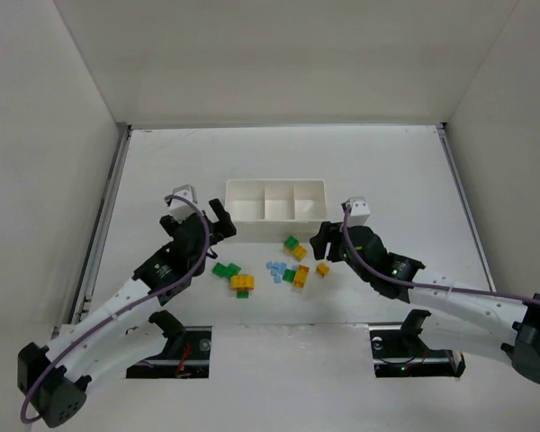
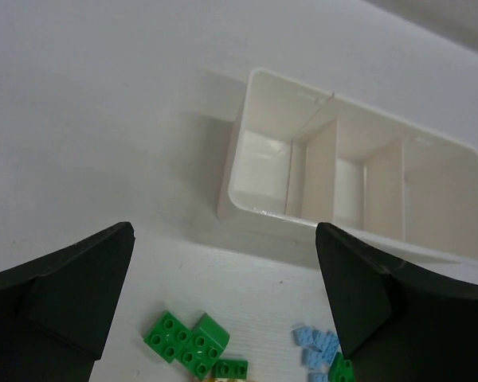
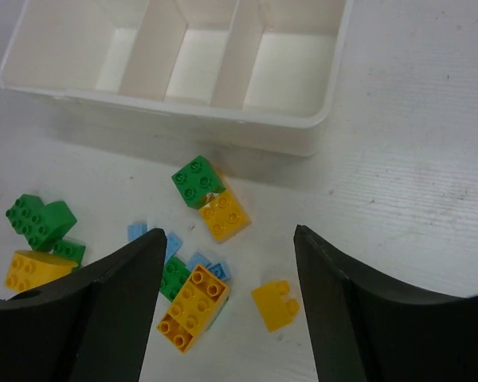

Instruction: Sort the legos into containers by color

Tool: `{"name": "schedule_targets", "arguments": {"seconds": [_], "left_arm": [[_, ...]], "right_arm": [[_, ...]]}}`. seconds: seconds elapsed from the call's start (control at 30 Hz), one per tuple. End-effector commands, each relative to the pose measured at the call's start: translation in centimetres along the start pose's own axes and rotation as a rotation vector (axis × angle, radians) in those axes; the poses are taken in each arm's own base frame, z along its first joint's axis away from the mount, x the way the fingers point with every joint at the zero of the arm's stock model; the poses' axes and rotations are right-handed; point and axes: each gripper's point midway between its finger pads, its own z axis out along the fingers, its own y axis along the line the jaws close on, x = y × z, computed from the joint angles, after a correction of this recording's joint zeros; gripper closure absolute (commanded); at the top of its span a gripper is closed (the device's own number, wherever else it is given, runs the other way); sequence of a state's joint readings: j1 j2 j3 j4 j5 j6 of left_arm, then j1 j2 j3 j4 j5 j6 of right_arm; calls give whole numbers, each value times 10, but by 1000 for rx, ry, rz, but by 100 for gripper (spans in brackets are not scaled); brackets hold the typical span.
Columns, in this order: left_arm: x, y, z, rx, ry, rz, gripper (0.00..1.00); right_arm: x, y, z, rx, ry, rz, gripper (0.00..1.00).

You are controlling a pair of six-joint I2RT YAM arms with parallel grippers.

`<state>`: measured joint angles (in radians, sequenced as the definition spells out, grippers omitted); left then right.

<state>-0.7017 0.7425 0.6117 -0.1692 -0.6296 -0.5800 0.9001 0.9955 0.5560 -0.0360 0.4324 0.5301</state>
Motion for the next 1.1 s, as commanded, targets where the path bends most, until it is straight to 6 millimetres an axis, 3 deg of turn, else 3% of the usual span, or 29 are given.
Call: {"name": "schedule_targets", "arguments": {"seconds": [0.0,0.13,0.23,0.3,0.37,0.4,0.5,0.57,0.6,0.63,0.7,0.73,0.8,0.9,1.07], "left_arm": [[2,-11,2,7,22,6,0],[-2,-11,5,32,-21,-29,0],[-4,-8,8,18,-35,-39,0],[-4,-6,11,6,-40,-47,0],[-5,-7,13,-5,-44,-29,0],[-5,-8,12,1,-42,-28,0],[-2,-20,10,55,-46,-52,0],[-3,-27,10,89,-63,-54,0],[-2,-29,9,104,-59,-44,6],[2,-36,8,143,-44,-33,28],[11,-42,9,174,-7,-17,61],[15,-42,10,177,11,-6,67],[25,-43,9,198,41,12,70],[31,-42,4,229,37,-10,67],[35,-30,-1,220,38,-17,62]], "right_arm": [[-10,9,-5,-21,-40,8,24],[-3,19,-3,-45,-17,-4,26],[7,31,3,-73,13,-31,46],[15,42,8,-87,52,-47,70],[26,55,13,-112,81,-61,82],[31,58,16,-119,94,-70,83],[44,71,27,-134,134,-95,80],[54,79,37,-139,163,-117,66],[58,81,41,-138,170,-127,59],[63,83,47,-132,179,-143,52],[69,87,56,-120,193,-165,49],[69,88,58,-118,196,-171,48],[74,95,62,-129,202,-188,48],[84,104,69,-139,220,-227,48],[98,105,77,-125,246,-251,58]]}}
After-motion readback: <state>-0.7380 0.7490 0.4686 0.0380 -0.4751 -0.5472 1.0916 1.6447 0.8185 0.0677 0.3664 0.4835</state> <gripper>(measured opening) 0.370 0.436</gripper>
